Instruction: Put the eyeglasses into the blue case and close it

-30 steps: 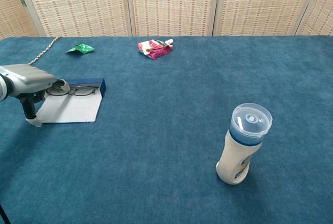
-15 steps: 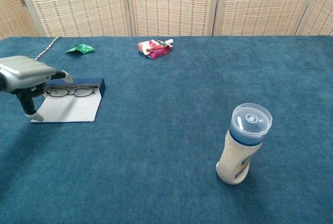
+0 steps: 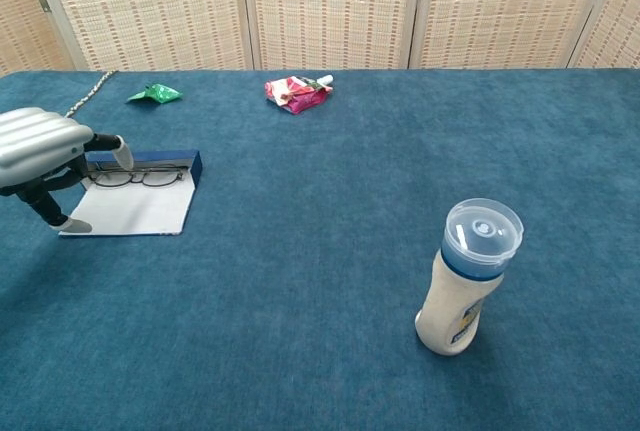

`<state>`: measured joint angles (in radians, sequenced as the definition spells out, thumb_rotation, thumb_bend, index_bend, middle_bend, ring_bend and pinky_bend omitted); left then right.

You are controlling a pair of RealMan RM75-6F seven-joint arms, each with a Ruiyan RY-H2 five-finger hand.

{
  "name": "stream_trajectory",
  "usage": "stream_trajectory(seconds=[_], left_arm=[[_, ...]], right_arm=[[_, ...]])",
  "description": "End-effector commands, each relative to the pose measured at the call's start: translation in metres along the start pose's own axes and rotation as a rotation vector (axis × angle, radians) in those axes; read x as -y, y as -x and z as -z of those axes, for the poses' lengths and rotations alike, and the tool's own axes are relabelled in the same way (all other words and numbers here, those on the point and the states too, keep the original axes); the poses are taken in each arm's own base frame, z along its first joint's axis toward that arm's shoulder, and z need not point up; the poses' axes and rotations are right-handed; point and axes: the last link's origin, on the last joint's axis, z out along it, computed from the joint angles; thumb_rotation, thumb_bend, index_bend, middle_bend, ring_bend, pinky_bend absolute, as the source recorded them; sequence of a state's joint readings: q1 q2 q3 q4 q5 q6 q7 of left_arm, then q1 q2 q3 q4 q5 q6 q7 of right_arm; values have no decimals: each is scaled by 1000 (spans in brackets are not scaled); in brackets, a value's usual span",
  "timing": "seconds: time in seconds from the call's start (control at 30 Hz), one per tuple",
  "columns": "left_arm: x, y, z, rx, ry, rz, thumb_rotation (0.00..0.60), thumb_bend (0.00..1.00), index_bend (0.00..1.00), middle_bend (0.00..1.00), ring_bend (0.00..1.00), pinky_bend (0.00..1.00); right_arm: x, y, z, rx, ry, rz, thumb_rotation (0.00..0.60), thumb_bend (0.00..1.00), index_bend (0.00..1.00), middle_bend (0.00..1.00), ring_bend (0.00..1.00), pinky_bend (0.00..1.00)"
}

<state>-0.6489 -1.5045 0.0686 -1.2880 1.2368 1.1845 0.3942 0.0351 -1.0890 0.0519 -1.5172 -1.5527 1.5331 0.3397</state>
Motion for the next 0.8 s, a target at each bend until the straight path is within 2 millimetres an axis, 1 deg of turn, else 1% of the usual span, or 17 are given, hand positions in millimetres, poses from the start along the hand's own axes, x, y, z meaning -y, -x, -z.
stream_trajectory(seconds=[0.03,0.2,0.6,0.8], left_arm=[[0,18,1,-1,1,-21,600,160,328,998,913,930],[6,26,-3,-11,-17,-37,600,160,328,1000,916,932],[19,38,-8,-6,-58,-65,600,160,327,1000,916,933],[19,40,-7,-4,-60,-61,600,160,327,1000,916,933]], right_arm=[[0,0,0,0,0,1,600,345,333,627,600,352],[0,-2,1,-3,4,8,600,345,333,627,600,352],[3,-2,-1,0,1,12,600,346,333,627,600,352],[3,-1,-1,0,0,12,600,345,333,627,600,352]])
